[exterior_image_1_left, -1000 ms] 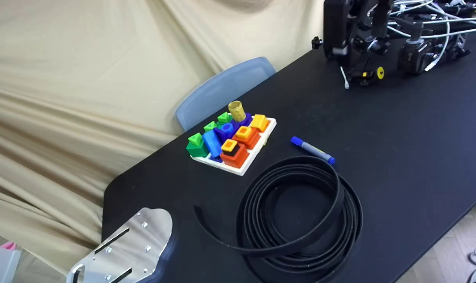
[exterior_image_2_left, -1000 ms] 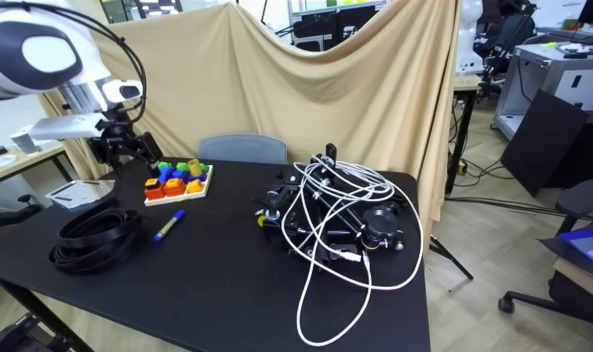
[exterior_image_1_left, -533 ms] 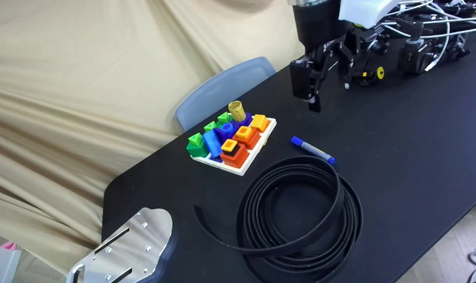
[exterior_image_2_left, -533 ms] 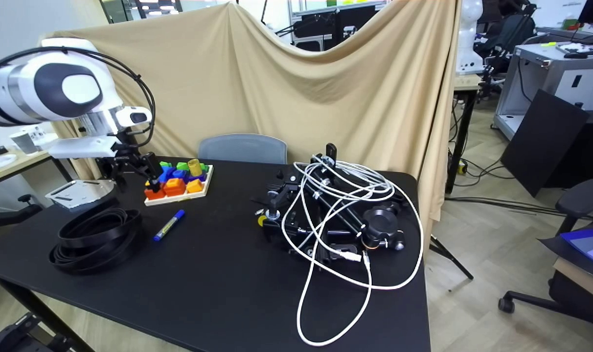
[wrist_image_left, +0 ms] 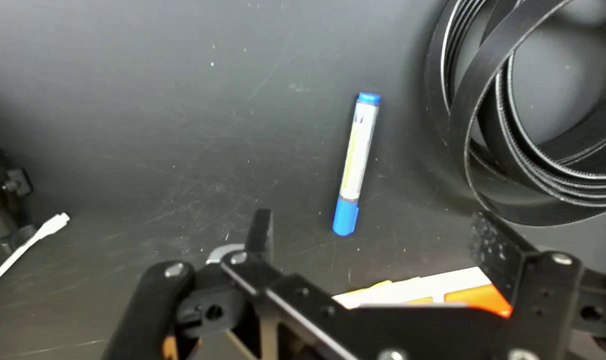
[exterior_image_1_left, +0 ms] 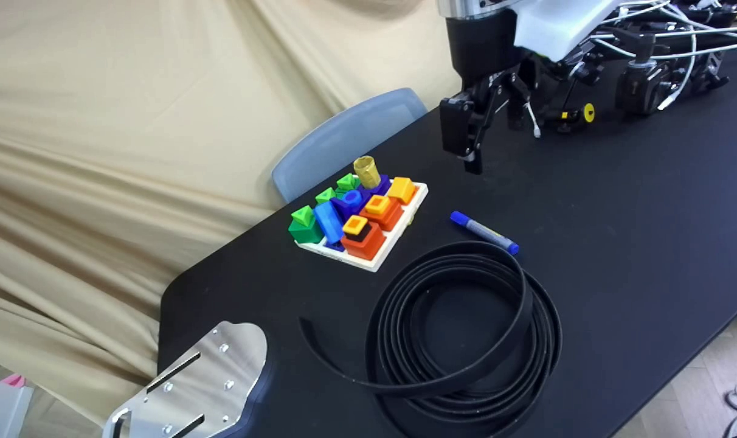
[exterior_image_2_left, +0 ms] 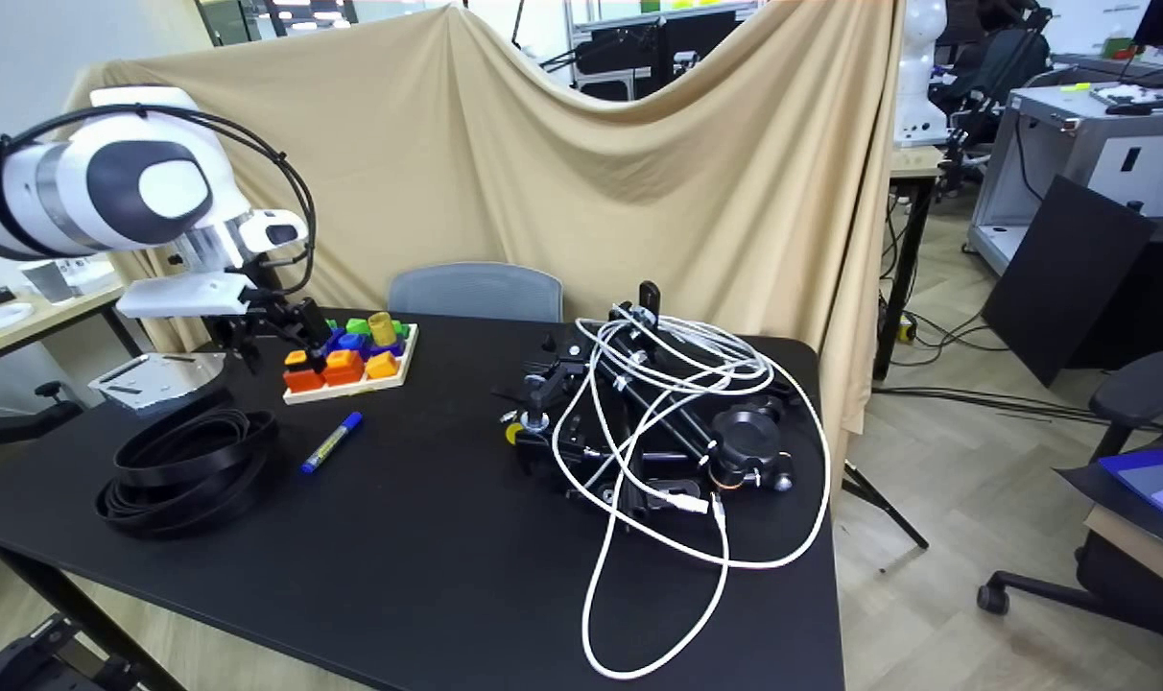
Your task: Move the marker to the right on the table
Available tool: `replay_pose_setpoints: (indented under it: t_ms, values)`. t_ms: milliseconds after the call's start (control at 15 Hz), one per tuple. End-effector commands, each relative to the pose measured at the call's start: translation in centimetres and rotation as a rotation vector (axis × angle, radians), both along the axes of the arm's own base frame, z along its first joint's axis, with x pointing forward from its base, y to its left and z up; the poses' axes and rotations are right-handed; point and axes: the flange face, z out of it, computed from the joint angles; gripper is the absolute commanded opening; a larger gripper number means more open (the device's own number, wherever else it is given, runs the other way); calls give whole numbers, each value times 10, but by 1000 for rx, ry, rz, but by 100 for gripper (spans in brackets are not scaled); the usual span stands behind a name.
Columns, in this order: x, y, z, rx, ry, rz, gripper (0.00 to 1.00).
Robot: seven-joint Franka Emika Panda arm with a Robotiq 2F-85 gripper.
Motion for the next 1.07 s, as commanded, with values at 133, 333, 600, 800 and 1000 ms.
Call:
replay_pose_setpoints:
  t_ms: [133, 333, 600, 800, 1000]
  values:
    - [26, 9, -52, 37, -74, 33, 100]
    - [32, 18, -83, 36, -58, 53, 100]
    - [41, 32, -112, 24, -21, 80, 100]
    - [48, 39, -124, 5, -12, 86, 100]
    - [54, 39, -133, -23, -2, 39, 100]
